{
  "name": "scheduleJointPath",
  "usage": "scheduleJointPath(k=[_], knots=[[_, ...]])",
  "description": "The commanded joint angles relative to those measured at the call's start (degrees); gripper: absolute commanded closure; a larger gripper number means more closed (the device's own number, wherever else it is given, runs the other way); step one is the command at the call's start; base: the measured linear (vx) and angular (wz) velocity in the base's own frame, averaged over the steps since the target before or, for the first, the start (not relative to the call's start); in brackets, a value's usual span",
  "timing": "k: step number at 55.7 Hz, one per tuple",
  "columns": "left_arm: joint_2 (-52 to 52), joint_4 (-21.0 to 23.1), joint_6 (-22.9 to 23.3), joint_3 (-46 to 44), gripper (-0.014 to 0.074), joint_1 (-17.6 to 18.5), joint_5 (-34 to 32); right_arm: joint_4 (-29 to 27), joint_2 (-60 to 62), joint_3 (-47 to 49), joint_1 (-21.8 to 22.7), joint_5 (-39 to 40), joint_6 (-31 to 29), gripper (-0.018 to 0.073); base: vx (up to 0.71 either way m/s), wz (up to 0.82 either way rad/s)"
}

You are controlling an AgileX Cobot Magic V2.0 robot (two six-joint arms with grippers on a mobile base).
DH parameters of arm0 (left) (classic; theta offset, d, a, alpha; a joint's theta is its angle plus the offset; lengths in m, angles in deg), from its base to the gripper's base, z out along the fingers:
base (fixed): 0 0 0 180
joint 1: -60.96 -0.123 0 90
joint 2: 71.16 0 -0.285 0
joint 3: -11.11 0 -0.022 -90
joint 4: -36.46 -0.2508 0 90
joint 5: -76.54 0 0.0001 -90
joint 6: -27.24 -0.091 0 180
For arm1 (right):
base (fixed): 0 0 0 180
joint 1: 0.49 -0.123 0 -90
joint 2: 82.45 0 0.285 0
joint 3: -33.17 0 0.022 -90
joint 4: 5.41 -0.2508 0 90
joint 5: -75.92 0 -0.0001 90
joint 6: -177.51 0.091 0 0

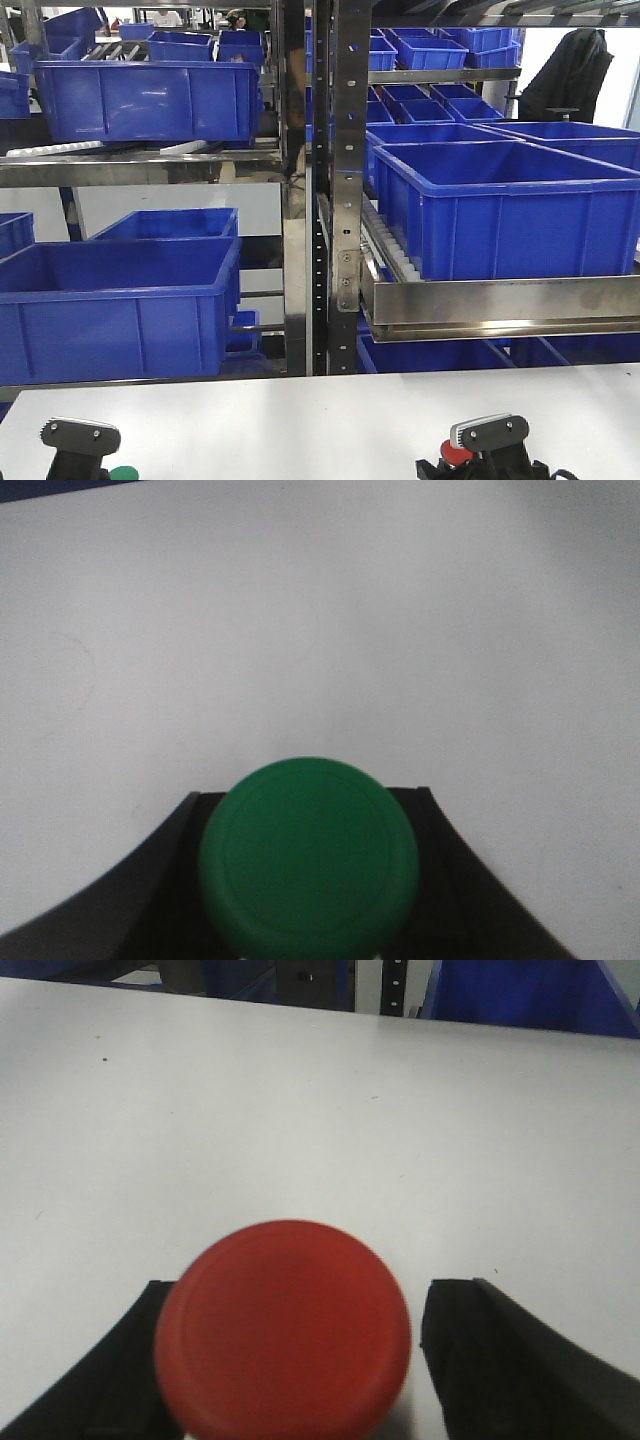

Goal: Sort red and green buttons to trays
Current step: 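Close both grippers on the green and red buttons, then lift both held buttons up off the table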

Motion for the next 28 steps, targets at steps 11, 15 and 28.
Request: scheduleJointPath(k=[11,15,28], knots=[[-2.29,0.29,0.45,-1.25,0.0602,0.33,-4.61,0.2,3.56,1.17,-0.16,2.58,0.11,0.0373,0.0,0.0],[-2.29,0.29,0.45,-1.25,0.0602,0.33,-4.68,0.46,5.16,1.17,-0.16,2.58,-0.26,0.0489,0.0,0.0],[-4.69,0.29,0.45,-1.25,0.0602,0.33,-6.05,0.74,15.14,1.17,-0.16,-1.78,-0.26,0.0574,0.0,0.0]])
